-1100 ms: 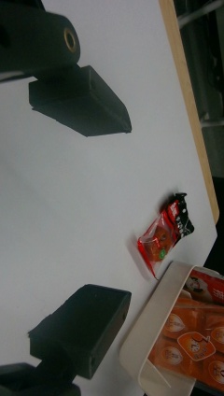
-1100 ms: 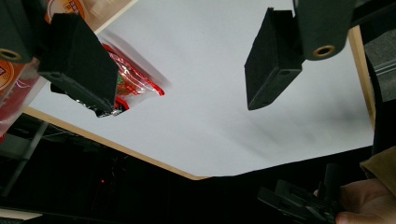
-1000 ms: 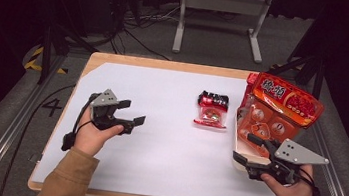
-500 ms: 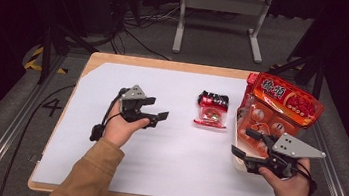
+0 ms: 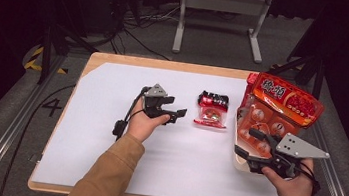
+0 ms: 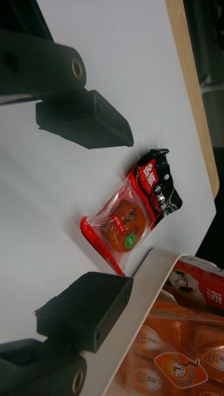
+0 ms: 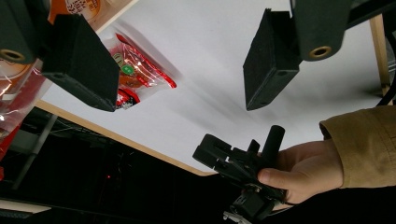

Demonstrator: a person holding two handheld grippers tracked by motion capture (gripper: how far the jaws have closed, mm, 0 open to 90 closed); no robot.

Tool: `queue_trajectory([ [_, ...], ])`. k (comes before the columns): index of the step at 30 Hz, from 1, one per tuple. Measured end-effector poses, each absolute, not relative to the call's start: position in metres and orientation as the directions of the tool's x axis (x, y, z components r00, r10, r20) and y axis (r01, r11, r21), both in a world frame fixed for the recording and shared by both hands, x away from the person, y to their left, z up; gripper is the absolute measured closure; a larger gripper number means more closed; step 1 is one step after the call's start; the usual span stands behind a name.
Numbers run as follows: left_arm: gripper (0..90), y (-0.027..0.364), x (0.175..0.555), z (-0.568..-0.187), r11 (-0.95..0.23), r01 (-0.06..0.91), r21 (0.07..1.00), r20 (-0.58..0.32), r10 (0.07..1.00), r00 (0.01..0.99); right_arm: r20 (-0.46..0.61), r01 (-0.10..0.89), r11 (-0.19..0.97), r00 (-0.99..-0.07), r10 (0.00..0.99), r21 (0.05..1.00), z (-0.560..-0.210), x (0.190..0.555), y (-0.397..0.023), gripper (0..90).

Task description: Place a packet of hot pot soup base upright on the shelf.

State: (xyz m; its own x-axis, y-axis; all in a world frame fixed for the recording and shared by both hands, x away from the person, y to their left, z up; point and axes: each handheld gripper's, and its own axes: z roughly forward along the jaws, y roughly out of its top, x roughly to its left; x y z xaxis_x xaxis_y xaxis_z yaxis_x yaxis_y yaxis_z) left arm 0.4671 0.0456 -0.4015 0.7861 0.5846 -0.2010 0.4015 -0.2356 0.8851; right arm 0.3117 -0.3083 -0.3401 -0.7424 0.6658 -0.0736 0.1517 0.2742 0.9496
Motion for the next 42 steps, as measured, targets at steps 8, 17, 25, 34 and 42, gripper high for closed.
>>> queue_trajectory([
  [8,28.6,0.025,0.473,-0.406,-0.263,0.393,0.881,-0.185,0.573,0.798,-0.073,0.154,0.275,-0.741,0.668,0.949,-0.341,0.311,-0.311,27.6],
  [17,30.2,0.013,0.481,-0.415,-0.226,0.384,0.896,-0.198,0.57,0.798,-0.069,0.157,0.271,-0.739,0.67,0.95,-0.342,0.31,-0.314,27.5],
  [25,33.8,0.003,0.486,-0.428,-0.245,0.435,0.866,-0.241,0.558,0.794,-0.068,0.158,0.273,-0.743,0.666,0.949,-0.343,0.311,-0.313,27.2],
  [34,43.1,-0.013,0.489,-0.441,-0.3,0.5,0.812,-0.279,0.552,0.786,-0.064,0.161,0.272,-0.744,0.665,0.949,-0.343,0.31,-0.314,27.0],
  [42,49.1,-0.027,0.493,-0.441,-0.352,0.532,0.77,-0.286,0.556,0.781,-0.062,0.164,0.272,-0.743,0.667,0.948,-0.343,0.309,-0.317,26.8],
])
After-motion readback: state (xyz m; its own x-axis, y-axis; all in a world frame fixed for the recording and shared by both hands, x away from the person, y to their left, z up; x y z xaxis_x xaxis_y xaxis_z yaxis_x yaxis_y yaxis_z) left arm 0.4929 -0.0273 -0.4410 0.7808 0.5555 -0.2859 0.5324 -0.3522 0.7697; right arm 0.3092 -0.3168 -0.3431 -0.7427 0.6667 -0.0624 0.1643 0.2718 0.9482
